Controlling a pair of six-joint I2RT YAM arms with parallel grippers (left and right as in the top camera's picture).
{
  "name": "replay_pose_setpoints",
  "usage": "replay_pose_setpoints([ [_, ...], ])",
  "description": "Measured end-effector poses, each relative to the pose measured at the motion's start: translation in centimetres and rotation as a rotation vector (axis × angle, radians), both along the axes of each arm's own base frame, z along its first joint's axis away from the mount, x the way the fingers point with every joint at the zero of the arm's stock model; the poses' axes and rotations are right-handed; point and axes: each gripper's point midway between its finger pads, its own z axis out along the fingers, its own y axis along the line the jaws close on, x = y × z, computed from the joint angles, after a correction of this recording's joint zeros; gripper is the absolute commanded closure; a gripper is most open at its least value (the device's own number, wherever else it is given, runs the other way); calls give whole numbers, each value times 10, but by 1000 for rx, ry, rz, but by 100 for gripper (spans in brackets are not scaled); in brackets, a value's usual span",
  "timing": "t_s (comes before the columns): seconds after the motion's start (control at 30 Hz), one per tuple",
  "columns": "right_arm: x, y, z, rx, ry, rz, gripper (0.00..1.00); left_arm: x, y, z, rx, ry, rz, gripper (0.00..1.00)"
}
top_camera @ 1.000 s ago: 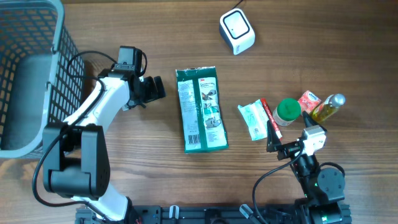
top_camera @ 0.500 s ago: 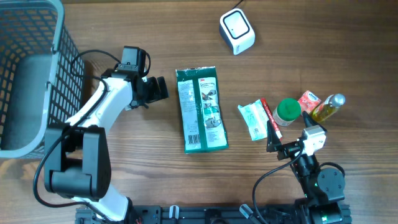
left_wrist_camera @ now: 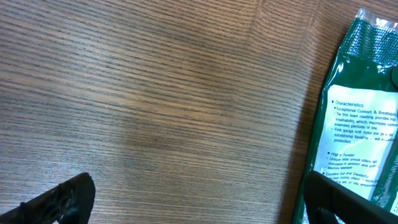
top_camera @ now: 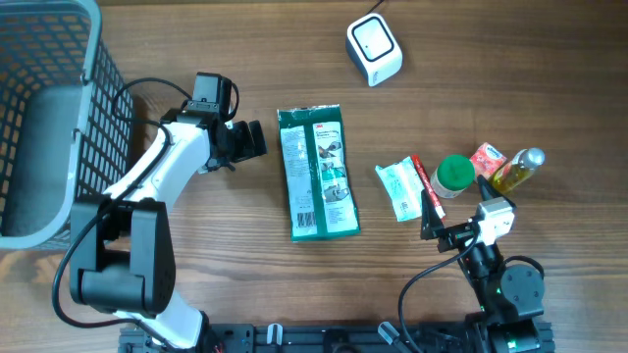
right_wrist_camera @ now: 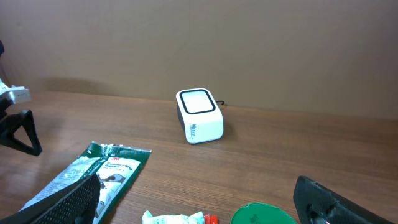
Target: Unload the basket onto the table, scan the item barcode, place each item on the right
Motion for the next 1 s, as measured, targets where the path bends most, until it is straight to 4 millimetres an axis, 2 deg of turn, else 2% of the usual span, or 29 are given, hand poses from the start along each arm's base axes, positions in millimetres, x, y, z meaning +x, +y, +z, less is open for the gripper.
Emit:
replay_pose_setpoints([
  [0.07, 0, 0, 0, 0, 0, 0, 0, 1, 0, 5, -2, -14, 0, 0],
  [0.13, 0, 0, 0, 0, 0, 0, 0, 3, -1, 22, -8, -56, -1, 0],
  [0.2, 0, 0, 0, 0, 0, 0, 0, 5, -1, 53, -19, -141, -1, 0],
  [0.3, 0, 0, 0, 0, 0, 0, 0, 5, 2, 121, -29, -331, 7, 0],
  [0.4, 0, 0, 0, 0, 0, 0, 0, -10, 7, 191, -43, -528, 18, 0],
  [0.5, 0, 0, 0, 0, 0, 0, 0, -34, 12, 240, -59, -664, 24, 0],
  [0.53, 0, 0, 0, 0, 0, 0, 0, -45, 13, 249, -61, -684, 25, 0],
  [0.63, 0, 0, 0, 0, 0, 0, 0, -76, 18, 259, -61, -687, 25, 0],
  [0.73, 0, 0, 0, 0, 0, 0, 0, -98, 21, 253, -54, -641, 24, 0],
  [0.8, 0, 0, 0, 0, 0, 0, 0, -119, 24, 243, -47, -580, 22, 0],
  [1.0, 0, 0, 0, 0, 0, 0, 0, -147, 25, 208, -50, -527, 14, 0],
])
